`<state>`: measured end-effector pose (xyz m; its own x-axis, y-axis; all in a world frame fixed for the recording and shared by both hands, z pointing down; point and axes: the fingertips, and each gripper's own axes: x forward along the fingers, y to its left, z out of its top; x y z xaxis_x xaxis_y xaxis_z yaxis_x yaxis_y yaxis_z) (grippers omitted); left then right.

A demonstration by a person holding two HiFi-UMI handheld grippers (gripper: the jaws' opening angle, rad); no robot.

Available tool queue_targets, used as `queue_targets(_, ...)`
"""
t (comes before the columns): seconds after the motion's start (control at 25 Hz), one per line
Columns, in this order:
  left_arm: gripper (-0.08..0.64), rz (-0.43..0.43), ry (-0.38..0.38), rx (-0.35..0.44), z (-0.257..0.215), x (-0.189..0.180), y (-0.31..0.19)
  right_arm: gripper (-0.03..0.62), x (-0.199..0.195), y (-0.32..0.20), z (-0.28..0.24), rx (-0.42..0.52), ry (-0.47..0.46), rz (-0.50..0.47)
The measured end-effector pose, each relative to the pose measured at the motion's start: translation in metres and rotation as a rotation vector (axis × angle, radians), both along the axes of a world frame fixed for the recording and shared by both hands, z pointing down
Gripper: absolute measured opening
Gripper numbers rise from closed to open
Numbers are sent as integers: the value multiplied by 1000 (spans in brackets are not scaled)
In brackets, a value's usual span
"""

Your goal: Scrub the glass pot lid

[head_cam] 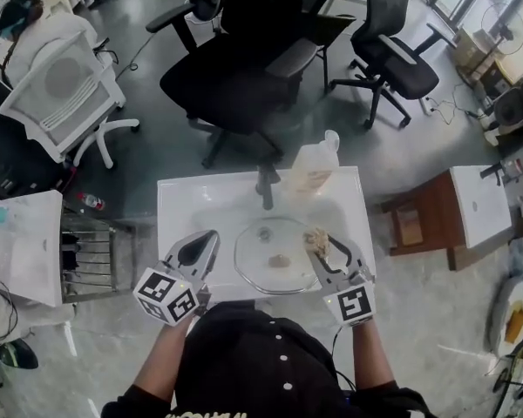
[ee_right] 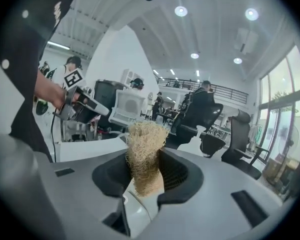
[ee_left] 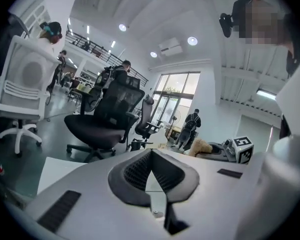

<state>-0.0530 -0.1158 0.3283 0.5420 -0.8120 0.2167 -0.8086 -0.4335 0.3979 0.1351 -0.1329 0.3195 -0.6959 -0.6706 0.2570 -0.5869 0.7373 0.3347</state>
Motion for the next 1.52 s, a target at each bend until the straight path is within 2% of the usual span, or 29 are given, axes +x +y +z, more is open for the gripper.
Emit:
queue_targets(0.12,26,-7,-7,40,-16,1,5,147,8,5,-26,-11,-188,71)
queue_targets(0.2,26,-11,-28,62,-24,0,11,149,14,10,-40,-35,-269,117)
queue_targets(0.32,26,-38,-47,110,-36,-4,15,150,25,14,-58,9,-348,163)
queue_targets(0.44,26,-67,-66,155,-44,-5,22,150,41,20,-69,57,-375,203)
queue_targets(0.6,26,-87,-99,195,-51,-6,31,150,55,30,-91,107,-469,230)
queue_targets(0.76,26,-112,-137,237,-61,-10,40,150,80,36,-92,120,-477,326)
queue_targets(0.96,26,-145,-182,276,-65,-16,48,150,98,40,-90,142,-478,399)
queue_targets(1.24,26,-174,-203,273,-64,-24,55,150,109,45,-92,161,-470,444)
queue_targets(1.52,26,-173,-218,286,-68,-24,49,147,96,41,-89,144,-444,417)
